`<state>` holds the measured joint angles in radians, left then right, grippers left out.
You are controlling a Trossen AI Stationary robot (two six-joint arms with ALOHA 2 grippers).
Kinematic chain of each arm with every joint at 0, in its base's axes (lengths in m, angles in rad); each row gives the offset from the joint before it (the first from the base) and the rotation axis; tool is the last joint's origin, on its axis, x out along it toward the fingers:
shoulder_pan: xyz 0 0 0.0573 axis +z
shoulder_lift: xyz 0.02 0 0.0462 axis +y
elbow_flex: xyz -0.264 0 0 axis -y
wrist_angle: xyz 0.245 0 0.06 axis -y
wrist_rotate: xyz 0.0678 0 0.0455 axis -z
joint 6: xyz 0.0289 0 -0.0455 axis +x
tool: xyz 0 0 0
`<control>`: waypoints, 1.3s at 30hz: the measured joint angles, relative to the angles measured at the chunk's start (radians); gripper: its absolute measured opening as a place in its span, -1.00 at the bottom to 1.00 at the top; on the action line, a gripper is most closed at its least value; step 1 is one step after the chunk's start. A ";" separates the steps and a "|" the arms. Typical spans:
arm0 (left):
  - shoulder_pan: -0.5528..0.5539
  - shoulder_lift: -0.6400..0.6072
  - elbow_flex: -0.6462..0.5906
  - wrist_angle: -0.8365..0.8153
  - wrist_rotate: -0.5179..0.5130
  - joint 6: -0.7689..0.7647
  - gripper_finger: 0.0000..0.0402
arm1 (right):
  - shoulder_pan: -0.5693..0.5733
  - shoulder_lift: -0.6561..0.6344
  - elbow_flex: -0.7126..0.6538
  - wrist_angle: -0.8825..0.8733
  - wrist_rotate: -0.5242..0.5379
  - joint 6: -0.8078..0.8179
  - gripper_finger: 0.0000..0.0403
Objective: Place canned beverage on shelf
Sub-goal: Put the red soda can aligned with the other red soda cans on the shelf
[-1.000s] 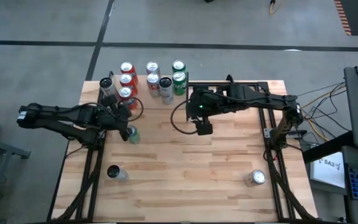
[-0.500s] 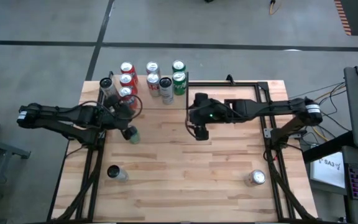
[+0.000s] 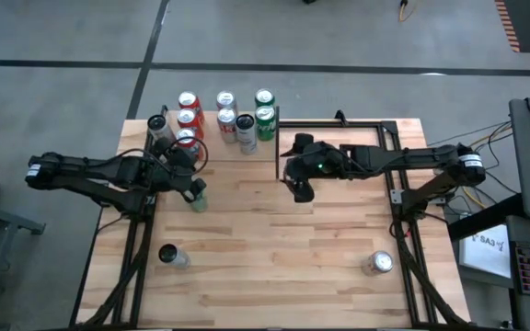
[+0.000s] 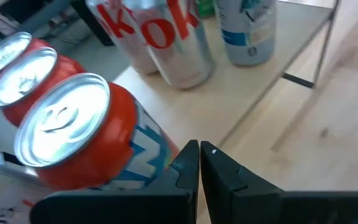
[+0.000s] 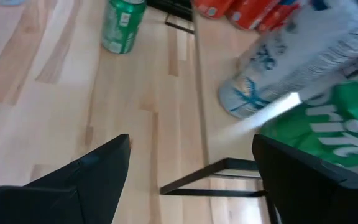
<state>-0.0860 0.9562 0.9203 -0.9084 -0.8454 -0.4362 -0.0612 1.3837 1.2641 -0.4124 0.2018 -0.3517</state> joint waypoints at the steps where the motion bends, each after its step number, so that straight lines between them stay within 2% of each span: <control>1: 0.000 0.002 0.000 0.001 -0.003 0.000 -1.00 | -0.003 -0.008 -0.005 0.001 0.000 0.000 0.61; 14: 0.001 0.006 0.000 -0.011 -0.010 0.002 -1.00 | -0.003 -0.054 -0.048 -0.003 -0.002 0.035 0.61; 24: 0.001 0.006 0.000 -0.012 -0.012 0.107 -1.00 | -0.003 -0.055 -0.074 -0.002 -0.001 0.001 0.61; 39: 0.001 0.006 0.000 -0.062 -0.011 0.027 -1.00 | -0.003 -0.089 -0.102 -0.001 -0.001 0.016 0.61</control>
<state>-0.0853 0.9619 0.9199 -0.9709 -0.8559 -0.4096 -0.0643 1.2944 1.1618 -0.4132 0.2012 -0.3359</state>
